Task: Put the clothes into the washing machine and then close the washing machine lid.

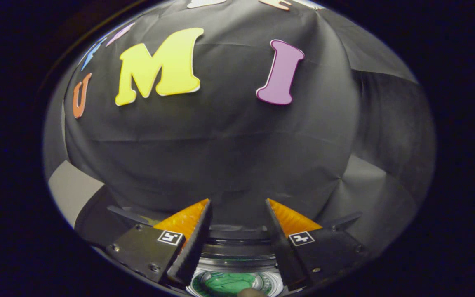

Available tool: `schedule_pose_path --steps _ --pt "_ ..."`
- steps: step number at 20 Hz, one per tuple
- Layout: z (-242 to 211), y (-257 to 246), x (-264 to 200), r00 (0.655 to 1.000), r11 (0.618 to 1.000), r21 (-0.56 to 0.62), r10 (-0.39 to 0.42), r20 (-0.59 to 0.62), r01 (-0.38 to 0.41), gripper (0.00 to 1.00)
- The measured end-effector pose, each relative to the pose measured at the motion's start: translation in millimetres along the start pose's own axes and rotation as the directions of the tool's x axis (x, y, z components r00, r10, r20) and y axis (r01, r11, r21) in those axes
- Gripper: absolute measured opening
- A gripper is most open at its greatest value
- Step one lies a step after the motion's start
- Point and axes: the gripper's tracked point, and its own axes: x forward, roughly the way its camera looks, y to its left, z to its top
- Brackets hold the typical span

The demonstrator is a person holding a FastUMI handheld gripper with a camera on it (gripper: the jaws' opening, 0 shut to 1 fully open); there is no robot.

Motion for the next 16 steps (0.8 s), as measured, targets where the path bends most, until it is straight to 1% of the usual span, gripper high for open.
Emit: schedule_pose_path --steps 3,5,16 --pt "-1.2 0.7 -2.9 1.0 1.0 0.023 -0.004 -0.006 0.004 0.8" --pt "0.0 2.7 -3.3 1.0 0.999 0.041 -0.009 0.014 0.009 0.8" --pt "-2.8 1.5 -20.3 0.995 0.999 0.03 -0.018 0.102 0.015 0.8"
